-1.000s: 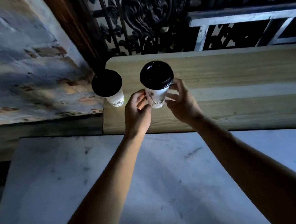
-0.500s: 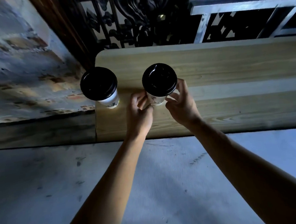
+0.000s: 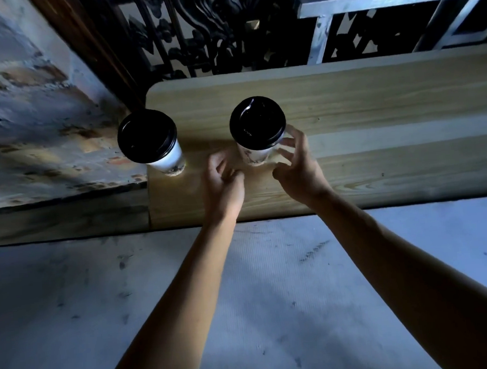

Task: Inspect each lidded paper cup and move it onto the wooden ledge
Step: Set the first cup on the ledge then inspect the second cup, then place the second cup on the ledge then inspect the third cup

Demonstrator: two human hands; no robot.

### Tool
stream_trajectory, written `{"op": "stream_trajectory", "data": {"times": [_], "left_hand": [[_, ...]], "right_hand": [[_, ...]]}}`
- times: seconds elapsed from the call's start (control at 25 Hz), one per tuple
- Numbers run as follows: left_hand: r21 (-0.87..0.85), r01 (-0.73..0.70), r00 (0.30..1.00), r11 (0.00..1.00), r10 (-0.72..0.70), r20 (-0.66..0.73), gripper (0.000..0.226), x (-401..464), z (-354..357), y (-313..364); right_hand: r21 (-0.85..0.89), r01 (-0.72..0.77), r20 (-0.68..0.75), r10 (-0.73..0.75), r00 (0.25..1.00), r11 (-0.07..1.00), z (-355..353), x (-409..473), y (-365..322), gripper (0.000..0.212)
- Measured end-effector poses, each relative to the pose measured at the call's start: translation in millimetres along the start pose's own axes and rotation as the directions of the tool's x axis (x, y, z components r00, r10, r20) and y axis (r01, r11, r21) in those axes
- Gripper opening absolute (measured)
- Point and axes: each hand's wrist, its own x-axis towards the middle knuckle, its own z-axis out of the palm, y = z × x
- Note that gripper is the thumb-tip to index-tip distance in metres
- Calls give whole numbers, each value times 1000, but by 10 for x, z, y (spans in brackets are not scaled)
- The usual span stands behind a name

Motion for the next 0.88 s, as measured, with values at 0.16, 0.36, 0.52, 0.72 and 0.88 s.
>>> {"op": "stream_trajectory", "data": {"times": [0.16,0.36,0.52,0.72,0.88], "left_hand": [[71,-60,998,996,59,16,52,-492,-201,-7],[302,-193,976,934,151,156,42,-1721,-362,-147],[504,-267,940,822,106,326,49,-2927,-488,-440],[686,-232,949,689,5,316,61,-4212,-359,-949],[719,-174,963,672,-35,266,96,-4681,-20,-1175]], "right_hand": [[-182,-114,2,117,993,977,-279,-507,-38,81],[-395,43,27,-35,999,918,-1065,-1595,-204,46],[-432,213,97,-189,977,877,-1608,-2652,-100,25],[-374,341,266,-252,930,862,-2158,-3800,259,16],[-479,387,446,-161,880,788,-2243,-4311,643,40]]}}
